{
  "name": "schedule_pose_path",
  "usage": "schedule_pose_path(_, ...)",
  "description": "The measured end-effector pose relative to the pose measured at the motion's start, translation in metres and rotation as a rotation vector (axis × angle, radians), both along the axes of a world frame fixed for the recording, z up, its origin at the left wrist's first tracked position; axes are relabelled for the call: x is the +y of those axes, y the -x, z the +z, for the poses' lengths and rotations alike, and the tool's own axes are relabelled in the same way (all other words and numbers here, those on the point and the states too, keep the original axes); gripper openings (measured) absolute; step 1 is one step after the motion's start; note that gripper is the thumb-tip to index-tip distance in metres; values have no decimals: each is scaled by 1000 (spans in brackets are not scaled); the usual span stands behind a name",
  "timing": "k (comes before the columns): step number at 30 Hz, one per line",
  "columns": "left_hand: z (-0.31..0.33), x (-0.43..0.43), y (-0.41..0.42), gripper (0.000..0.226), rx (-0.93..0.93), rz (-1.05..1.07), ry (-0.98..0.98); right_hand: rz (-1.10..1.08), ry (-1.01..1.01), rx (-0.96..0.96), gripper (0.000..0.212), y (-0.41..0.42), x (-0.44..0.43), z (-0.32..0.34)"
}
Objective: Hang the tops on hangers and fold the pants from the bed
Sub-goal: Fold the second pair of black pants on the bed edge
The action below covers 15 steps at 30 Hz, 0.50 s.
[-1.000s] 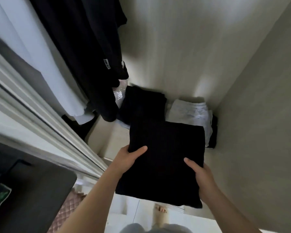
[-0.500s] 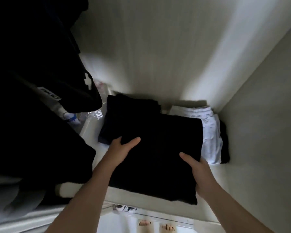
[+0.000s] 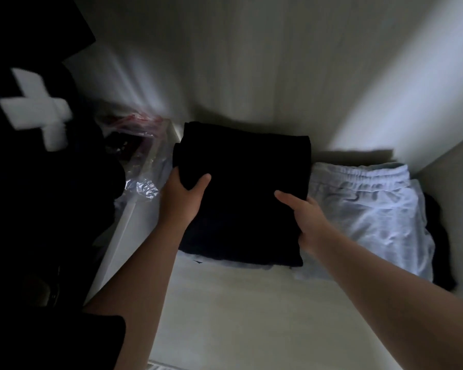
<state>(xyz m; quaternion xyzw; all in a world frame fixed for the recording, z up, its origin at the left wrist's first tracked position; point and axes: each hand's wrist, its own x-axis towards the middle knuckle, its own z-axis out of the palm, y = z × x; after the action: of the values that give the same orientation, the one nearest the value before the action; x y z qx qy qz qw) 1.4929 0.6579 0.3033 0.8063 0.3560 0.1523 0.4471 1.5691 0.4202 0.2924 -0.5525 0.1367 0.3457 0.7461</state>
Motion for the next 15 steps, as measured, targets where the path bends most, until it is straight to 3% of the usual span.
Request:
schedule_pose_path(6,-25,11,-5,54,14,58,-113,56,141,-79,43,-19,20,-30)
schedule_pose_path(10,-31,1,-2,68,194,73,-257,84,310,-209,69,-14,26,-32)
schedule_pose_path(13,-25,-22,8,76,239,78,-485,42,669,-556,107,-2,19,-24)
schedule_pose_path(15,-27,-39,20,75,198,-13,-643,81,917,-969,107,14,9,-19)
